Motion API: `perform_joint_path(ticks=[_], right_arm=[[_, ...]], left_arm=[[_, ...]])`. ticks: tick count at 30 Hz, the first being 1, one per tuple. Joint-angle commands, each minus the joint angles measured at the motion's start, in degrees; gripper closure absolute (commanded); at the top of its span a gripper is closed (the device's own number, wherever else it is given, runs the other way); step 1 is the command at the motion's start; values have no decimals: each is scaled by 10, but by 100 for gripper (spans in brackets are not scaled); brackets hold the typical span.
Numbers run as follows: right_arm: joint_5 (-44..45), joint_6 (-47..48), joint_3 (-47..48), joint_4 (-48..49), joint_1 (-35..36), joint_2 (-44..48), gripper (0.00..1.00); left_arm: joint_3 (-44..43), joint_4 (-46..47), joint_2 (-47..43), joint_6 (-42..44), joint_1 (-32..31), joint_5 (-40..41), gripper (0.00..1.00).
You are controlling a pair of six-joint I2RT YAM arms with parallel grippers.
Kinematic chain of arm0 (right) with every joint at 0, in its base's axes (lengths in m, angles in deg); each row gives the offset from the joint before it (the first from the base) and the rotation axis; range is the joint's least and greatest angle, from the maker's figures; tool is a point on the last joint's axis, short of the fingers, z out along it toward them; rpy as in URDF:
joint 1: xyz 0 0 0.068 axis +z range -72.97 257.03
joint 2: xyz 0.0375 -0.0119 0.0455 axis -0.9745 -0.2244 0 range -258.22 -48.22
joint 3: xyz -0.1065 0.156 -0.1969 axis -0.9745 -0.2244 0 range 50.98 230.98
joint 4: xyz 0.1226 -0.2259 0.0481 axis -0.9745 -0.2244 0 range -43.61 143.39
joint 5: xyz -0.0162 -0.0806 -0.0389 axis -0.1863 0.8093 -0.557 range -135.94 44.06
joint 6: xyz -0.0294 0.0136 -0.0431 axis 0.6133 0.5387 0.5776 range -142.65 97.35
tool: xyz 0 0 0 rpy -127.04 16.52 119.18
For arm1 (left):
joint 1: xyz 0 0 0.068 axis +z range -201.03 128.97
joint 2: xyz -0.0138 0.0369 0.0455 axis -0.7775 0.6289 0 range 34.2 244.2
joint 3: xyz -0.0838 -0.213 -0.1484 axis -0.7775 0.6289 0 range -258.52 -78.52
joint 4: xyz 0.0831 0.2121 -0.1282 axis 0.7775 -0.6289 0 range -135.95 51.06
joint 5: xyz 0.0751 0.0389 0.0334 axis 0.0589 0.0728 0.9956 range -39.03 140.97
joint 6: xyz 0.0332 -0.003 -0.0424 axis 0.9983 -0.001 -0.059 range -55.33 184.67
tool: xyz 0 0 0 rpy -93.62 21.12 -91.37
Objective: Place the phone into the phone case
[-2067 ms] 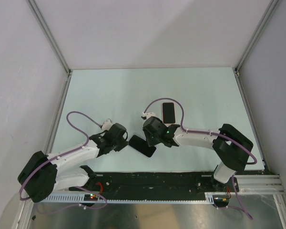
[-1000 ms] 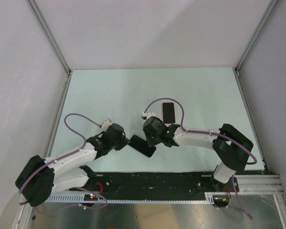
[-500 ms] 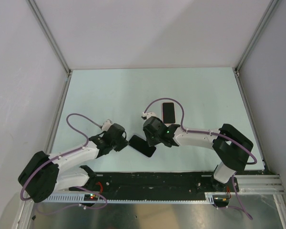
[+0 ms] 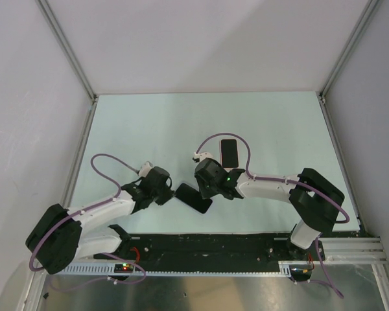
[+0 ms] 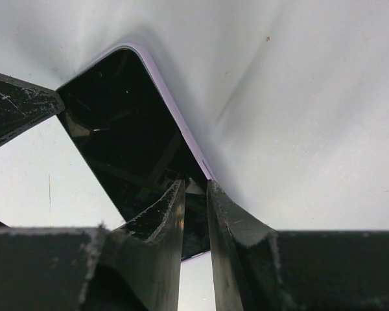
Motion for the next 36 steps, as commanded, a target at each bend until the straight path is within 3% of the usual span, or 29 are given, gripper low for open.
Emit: perform_joint_path(ticks=[1, 21, 36], right_arm=[[11, -3, 20, 6, -1, 9, 75], [8, -6, 20, 9, 4, 2, 75], [6, -6, 20, 12, 7, -2, 75]], left_arm=[[5, 31, 35, 1, 2, 1, 99], [60, 84, 109, -27, -2, 6, 100], [56, 72, 161, -50, -38, 38, 100]])
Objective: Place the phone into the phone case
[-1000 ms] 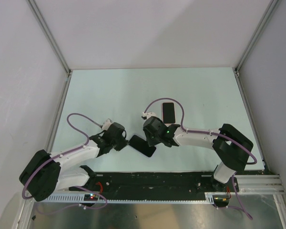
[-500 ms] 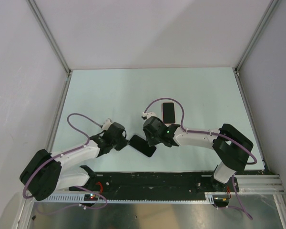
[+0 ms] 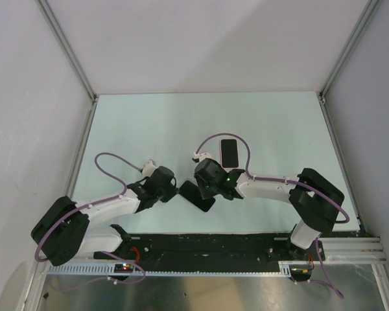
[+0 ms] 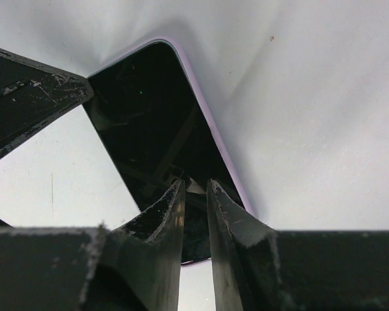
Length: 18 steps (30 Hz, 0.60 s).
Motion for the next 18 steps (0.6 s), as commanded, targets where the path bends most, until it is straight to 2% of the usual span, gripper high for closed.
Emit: perform_joint_path(ticks=[1, 18], right_arm=[[6, -5, 20, 12, 4, -3, 75], [-9, -8, 20, 29, 15, -16, 75]], left_arm=[[55, 6, 110, -35, -23, 17, 100], [57, -8, 170, -68, -70, 41, 100]])
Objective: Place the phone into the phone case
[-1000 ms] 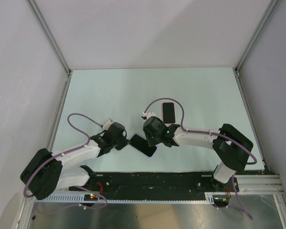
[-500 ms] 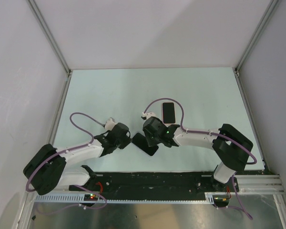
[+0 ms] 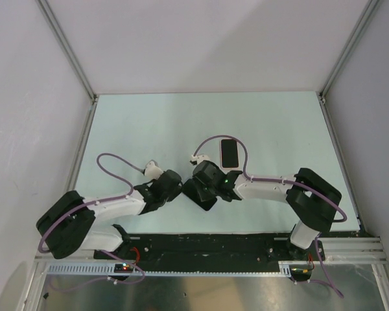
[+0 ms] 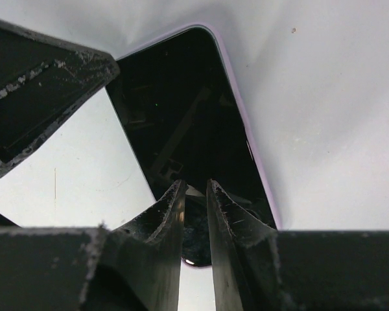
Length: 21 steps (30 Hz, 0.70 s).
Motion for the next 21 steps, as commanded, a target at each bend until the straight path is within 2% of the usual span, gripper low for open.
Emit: perform_joint_path(ticks=[1, 10, 21], right_arm=[[-6, -8, 21, 25, 4, -8, 75], [-6, -9, 21, 24, 2, -13, 75], [-4, -10, 21, 21, 0, -15, 75]], left_arm=[[61, -43, 133, -17, -15, -57, 100], [25, -82, 47, 44, -11, -42, 99], [3, -117, -66, 110, 49, -49, 75]])
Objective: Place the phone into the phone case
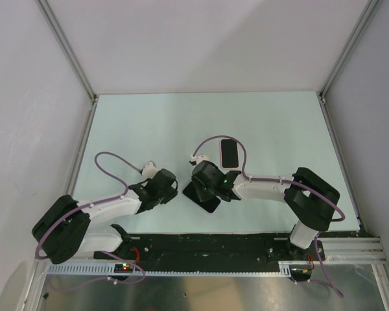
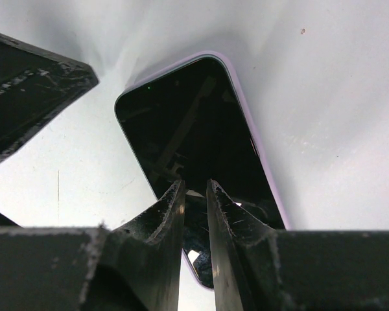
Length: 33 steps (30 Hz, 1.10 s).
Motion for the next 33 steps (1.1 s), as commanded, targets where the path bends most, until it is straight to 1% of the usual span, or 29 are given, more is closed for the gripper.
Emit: perform_joint_path(ticks=[1, 5, 9, 20, 27, 33], right_arm=[[4, -7, 19, 13, -1, -5, 75], [3, -7, 19, 15, -3, -6, 75], [4, -7, 19, 15, -3, -5, 75], [20, -12, 12, 4, -10, 19, 75], [21, -12, 7, 4, -14, 31, 75], [19, -13, 3, 5, -14, 32, 75]], left_arm=[[1, -83, -43, 55, 14, -15, 74], [-6, -87, -63, 52, 6, -26, 72], [-24, -87, -60, 45, -8, -27, 73], [-86, -90, -12, 61, -25, -25, 73], [-107, -94, 25, 69, -32, -22, 77], [-118, -95, 41, 78, -34, -19, 79]])
